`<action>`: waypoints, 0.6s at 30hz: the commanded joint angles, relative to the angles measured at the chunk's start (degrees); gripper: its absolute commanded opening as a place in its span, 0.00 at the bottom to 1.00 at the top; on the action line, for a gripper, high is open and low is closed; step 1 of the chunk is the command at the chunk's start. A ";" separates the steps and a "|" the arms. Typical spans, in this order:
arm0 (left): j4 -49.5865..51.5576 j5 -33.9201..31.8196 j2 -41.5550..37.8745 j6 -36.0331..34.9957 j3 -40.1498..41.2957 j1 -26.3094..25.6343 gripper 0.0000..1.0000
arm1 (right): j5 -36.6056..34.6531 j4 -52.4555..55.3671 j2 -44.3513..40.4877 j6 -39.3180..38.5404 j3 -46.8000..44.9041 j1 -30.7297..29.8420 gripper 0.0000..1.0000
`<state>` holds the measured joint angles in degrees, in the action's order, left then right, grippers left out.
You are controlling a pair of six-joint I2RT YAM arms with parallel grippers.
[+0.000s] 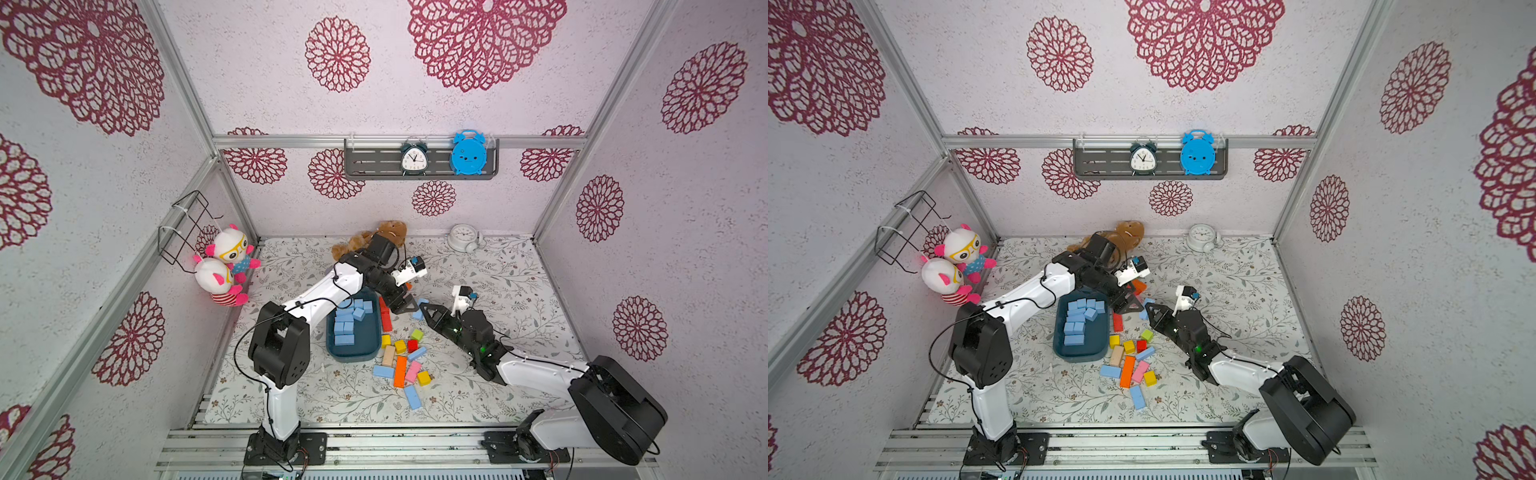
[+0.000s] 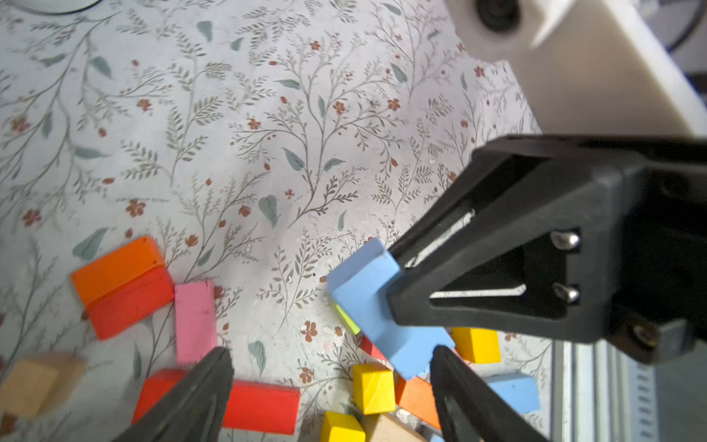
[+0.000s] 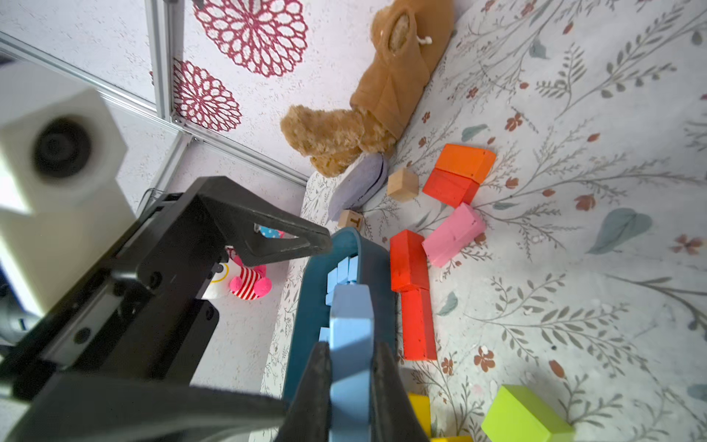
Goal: Pick out the blue building blocks
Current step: Place the building block in the storage box.
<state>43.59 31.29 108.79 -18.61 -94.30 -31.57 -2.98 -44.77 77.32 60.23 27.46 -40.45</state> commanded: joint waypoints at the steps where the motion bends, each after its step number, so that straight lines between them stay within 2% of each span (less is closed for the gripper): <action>1: -5.50 1.08 -2.90 16.50 2.64 0.37 0.81 | -9.26 -1.19 -1.73 -1.62 0.13 -1.64 0.12; 3: -7.23 1.80 -3.63 19.86 4.33 0.20 0.79 | -10.78 -1.50 -1.99 -1.86 0.05 -2.25 0.12; 14: -11.99 4.93 -5.30 23.86 10.27 -2.10 0.77 | -14.31 -2.51 -3.18 -2.43 -0.40 -3.67 0.13; 18: -14.03 6.41 -5.56 25.40 11.08 -2.34 0.69 | -13.49 -2.60 -3.31 -2.50 0.22 -3.76 0.13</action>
<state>32.88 35.66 105.23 4.73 -83.83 -33.52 -15.31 -45.19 75.83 59.37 26.98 -43.94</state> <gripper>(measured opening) 0.698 0.174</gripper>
